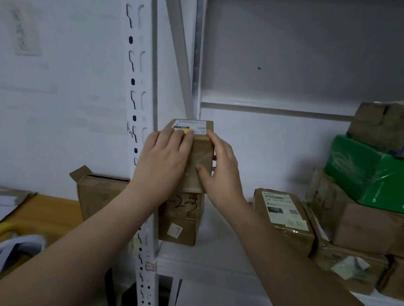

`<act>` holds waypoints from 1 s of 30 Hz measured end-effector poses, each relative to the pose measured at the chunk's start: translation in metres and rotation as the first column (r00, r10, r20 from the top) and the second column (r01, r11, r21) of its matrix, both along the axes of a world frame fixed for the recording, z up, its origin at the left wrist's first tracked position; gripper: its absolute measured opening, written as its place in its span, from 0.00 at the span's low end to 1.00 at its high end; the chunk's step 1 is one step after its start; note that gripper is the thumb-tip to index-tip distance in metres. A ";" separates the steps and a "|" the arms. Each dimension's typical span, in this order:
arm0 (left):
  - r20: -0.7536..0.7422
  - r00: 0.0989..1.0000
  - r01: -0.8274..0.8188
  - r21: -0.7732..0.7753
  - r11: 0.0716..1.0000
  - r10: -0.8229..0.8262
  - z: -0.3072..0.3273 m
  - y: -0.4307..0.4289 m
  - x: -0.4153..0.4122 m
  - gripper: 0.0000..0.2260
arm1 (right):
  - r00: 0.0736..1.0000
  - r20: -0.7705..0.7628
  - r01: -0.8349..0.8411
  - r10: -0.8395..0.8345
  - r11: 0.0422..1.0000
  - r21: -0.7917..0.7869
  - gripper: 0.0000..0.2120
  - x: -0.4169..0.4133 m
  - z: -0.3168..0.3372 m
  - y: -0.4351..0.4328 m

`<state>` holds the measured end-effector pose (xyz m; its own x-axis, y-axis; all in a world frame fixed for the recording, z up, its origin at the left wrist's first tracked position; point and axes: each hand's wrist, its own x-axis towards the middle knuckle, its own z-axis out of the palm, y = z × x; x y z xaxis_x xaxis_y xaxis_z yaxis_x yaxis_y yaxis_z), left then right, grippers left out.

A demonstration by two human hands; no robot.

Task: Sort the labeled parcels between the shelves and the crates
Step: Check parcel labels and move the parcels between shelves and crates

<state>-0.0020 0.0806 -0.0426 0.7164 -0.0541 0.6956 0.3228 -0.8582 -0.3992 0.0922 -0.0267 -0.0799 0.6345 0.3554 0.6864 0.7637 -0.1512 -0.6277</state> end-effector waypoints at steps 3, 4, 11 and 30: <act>-0.011 0.999 0.041 -0.049 0.998 -0.042 -0.002 -0.002 0.004 0.25 | 0.999 0.039 0.029 -0.029 0.999 -0.020 0.36 0.003 -0.002 0.003; -0.027 0.998 0.053 -0.084 0.995 -0.055 -0.003 -0.003 0.005 0.26 | 0.999 0.034 0.028 -0.027 0.999 -0.031 0.38 0.005 -0.003 0.002; -0.093 0.996 0.007 -0.112 0.994 -0.017 -0.008 -0.001 0.021 0.26 | 0.996 -0.060 0.066 -0.069 0.997 -0.051 0.38 0.014 -0.004 0.005; -0.035 0.967 0.247 -0.092 0.965 -0.251 -0.012 -0.032 0.004 0.23 | 0.946 0.138 0.321 -0.292 0.896 -0.306 0.20 -0.008 -0.016 -0.090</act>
<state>0.0019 0.0485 -0.0548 0.7192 -0.1761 0.6721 0.0777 -0.9409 -0.3296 0.0839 -0.1163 -0.0957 0.6911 0.3624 0.6254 0.6958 -0.5679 -0.4398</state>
